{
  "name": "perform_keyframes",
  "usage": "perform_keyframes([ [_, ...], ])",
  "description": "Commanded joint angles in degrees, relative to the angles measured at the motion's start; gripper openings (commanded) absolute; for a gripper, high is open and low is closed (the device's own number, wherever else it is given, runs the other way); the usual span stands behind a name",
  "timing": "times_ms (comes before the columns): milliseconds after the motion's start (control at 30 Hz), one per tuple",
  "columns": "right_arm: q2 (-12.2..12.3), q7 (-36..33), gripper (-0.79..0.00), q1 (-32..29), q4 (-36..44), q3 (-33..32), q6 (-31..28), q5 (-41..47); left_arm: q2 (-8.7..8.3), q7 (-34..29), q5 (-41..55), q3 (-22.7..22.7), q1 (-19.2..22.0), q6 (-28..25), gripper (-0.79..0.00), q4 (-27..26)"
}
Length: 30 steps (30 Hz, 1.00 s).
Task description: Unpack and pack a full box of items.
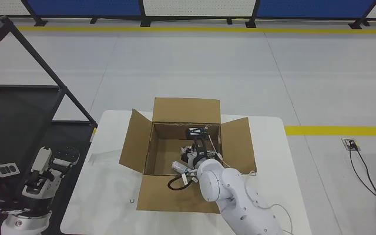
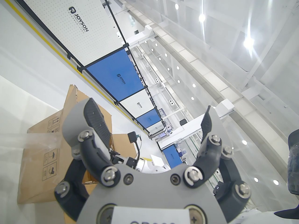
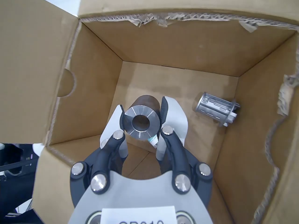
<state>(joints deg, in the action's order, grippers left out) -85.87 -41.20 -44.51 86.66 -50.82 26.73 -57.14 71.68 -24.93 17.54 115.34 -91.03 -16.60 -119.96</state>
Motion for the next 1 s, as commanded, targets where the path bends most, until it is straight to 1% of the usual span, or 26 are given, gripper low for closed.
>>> perform_keyframes([
  [0, -0.05, 0.08, -0.785, 0.35, -0.96, 0.16, 0.03, 0.11, 0.0, 0.0, 0.0, 0.0, 0.0, 0.0, 0.0, 0.0],
  [233, -0.05, 0.08, -0.785, 0.35, -0.96, 0.16, 0.03, 0.11, 0.0, 0.0, 0.0, 0.0, 0.0, 0.0, 0.0, 0.0],
  [333, -0.14, 1.61, -0.785, -0.51, -1.4, 0.35, -2.08, 0.26, 0.0, 0.0, 0.0, 0.0, 0.0, 0.0, 0.0, 0.0],
  [433, -0.1, 3.25, -0.785, -0.98, 0.49, -1.39, -1.82, 0.31, 0.0, 0.0, 0.0, 0.0, 0.0, 0.0, 0.0, 0.0],
  [567, 1.03, 4.57, -0.785, -4.99, 8.22, -7.66, -0.75, -0.71, 0.0, 0.0, 0.0, 0.0, 0.0, 0.0, 0.0, 0.0],
  [800, 3.41, 4.3, -0.785, -16.62, 24.99, -22.23, 1.87, -4.62, 0.0, 0.0, 0.0, 0.0, 0.0, 0.0, 0.0, 0.0],
  [867, 3.84, 3.39, -0.785, -19.33, 27.92, -25.88, 2.5, -5.08, 0.0, 0.0, 0.0, 0.0, 0.0, 0.0, 0.0, 0.0],
  [967, 4.27, 2.41, -0.785, -21.78, 29.64, -30.71, 4.06, -5.52, 0.0, 0.0, 0.0, 0.0, 0.0, 0.0, 0.0, 0.0],
])
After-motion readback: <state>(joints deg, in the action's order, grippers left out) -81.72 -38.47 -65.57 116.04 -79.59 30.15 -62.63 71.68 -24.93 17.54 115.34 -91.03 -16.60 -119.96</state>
